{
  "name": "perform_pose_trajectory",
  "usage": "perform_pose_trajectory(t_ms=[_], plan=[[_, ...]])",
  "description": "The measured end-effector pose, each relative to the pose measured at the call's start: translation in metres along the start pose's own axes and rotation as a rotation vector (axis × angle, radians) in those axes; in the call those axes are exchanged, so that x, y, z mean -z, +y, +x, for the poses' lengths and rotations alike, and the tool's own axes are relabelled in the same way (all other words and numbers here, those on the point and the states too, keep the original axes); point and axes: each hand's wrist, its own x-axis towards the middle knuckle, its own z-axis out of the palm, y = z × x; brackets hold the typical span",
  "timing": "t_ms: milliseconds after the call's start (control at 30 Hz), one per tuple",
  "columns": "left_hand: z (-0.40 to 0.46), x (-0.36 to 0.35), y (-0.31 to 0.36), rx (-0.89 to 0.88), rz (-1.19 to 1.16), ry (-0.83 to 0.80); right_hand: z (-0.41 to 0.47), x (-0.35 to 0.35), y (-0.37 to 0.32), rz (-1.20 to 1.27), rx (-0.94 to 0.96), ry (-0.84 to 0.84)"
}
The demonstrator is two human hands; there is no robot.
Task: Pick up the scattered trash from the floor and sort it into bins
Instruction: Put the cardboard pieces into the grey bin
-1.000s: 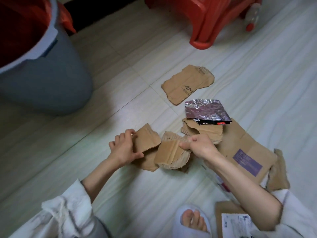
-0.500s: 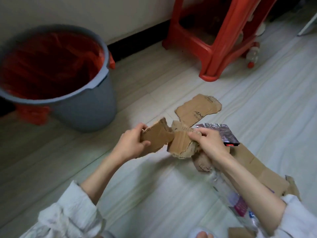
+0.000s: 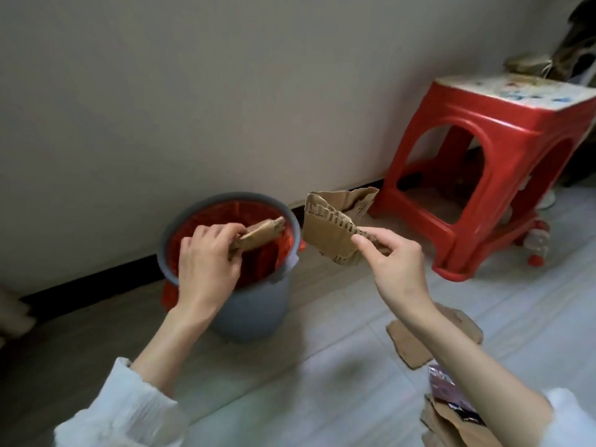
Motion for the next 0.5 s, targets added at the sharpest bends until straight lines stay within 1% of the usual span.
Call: perform_pose_trajectory(t_ms=[67, 133, 233, 300, 333, 400, 467, 500], plan=[[-0.013, -0.016, -0.023, 0.001, 0.114, -0.101, -0.003, -0.014, -0.004, -0.016, 0.036, -0.015], [-0.025, -0.03, -0.035, 0.002, 0.15, -0.204, -0.007, -0.021, -0.004, -0.05, 0.077, -0.037], [-0.033, -0.038, -0.034, 0.087, -0.001, -0.379, -0.007, -0.021, -0.001, -0.079, 0.114, -0.027], [-0.039, -0.04, -0.034, 0.009, -0.001, -0.43, -0.006, -0.019, 0.002, -0.082, 0.112, -0.012], [-0.043, -0.041, -0.034, -0.074, 0.039, -0.42, -0.005, -0.018, 0.004, -0.086, 0.118, -0.008], [-0.052, -0.046, -0.037, -0.2, 0.086, -0.325, -0.005, -0.016, 0.006, -0.121, 0.183, 0.007], [-0.059, -0.049, -0.038, -0.25, 0.068, -0.252, -0.006, -0.015, 0.009, -0.199, 0.323, 0.02], [-0.06, -0.05, -0.035, -0.276, 0.061, -0.245, -0.006, -0.016, 0.01, -0.239, 0.402, 0.02]])
